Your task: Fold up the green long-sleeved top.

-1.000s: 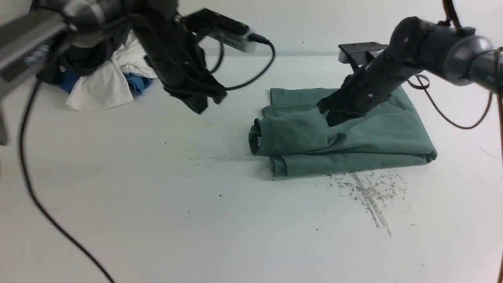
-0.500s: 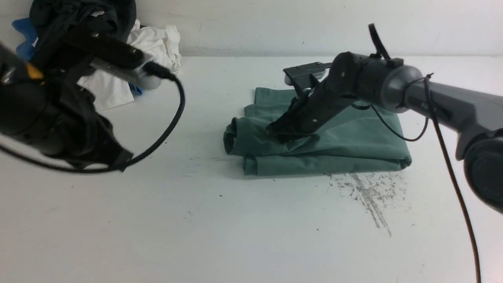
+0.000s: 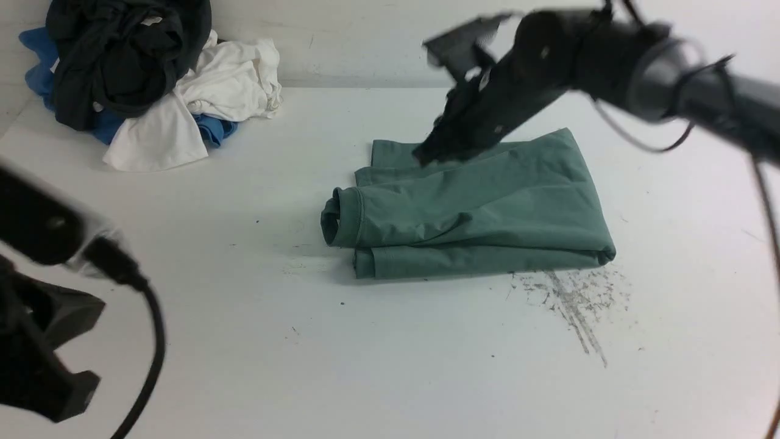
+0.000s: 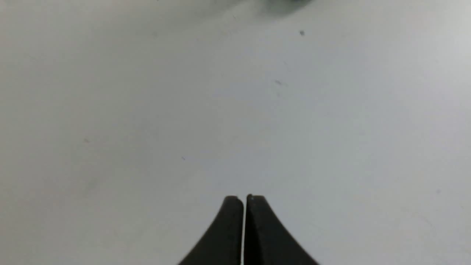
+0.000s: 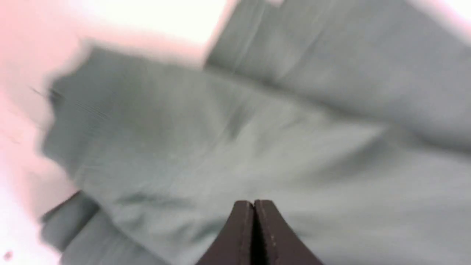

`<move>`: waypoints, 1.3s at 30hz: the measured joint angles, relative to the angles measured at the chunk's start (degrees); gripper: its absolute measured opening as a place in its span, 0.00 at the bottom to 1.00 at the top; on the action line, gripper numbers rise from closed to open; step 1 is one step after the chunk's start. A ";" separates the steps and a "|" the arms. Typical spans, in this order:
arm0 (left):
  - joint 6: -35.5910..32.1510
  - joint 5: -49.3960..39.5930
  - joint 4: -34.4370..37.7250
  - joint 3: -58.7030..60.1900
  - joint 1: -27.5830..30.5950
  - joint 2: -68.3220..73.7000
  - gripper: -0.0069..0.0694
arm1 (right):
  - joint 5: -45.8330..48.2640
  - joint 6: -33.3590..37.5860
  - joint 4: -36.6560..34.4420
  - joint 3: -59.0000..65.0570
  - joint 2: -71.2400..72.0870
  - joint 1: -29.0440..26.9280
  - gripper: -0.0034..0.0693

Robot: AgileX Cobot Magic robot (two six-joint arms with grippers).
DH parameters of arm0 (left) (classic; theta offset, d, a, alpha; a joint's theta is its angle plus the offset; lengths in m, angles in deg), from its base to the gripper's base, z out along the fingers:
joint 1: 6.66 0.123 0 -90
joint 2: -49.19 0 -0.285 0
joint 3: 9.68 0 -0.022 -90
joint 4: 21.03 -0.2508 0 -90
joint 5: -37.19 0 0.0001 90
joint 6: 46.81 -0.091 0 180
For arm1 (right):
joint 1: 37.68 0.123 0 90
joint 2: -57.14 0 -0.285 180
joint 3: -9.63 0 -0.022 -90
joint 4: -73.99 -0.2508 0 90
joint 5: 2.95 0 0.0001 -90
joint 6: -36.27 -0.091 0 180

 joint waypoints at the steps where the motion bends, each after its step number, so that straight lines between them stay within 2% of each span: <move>1: 0.14 2.22 -1.28 1.82 0.00 -3.95 0.08 | 1.98 -0.82 4.12 -0.07 4.65 0.00 0.03; 5: 0.26 10.30 -3.40 8.67 0.00 -13.27 0.08 | 8.19 -5.37 15.00 -0.33 15.96 0.00 0.03; 8: 0.26 17.37 -3.07 14.77 0.00 -17.09 0.08 | 12.69 -9.05 18.81 -0.33 22.44 -0.05 0.03; 11: 0.28 24.49 -1.15 20.68 0.00 -20.02 0.08 | 17.30 -10.97 19.57 0.90 28.97 -0.05 0.03; 14: 0.28 27.29 0.71 22.97 0.00 -21.27 0.08 | 19.33 -11.87 19.57 3.39 33.24 -0.05 0.03; 21: 0.33 32.12 1.65 25.73 -0.36 -23.55 0.08 | 19.69 -17.78 19.09 24.49 49.17 -0.05 0.03; 26: 0.10 32.57 0.40 25.80 -4.18 -23.62 0.08 | 6.32 -20.52 14.38 49.53 64.99 -0.05 0.03; 32: 0.05 32.57 0.02 25.80 -4.83 -23.62 0.08 | -20.61 -19.58 7.45 78.32 85.46 -0.05 0.03; 33: 0.05 32.57 0.02 25.80 -4.83 -23.62 0.08 | -21.36 -19.58 6.77 79.12 86.00 -0.05 0.03; 36: 0.05 32.57 -0.10 25.80 -4.83 -23.62 0.08 | -31.60 -19.30 3.56 90.17 94.07 -0.05 0.03; 39: 0.10 32.57 -0.10 25.80 -4.83 -23.62 0.08 | -34.60 -19.25 2.42 94.50 97.53 -0.05 0.03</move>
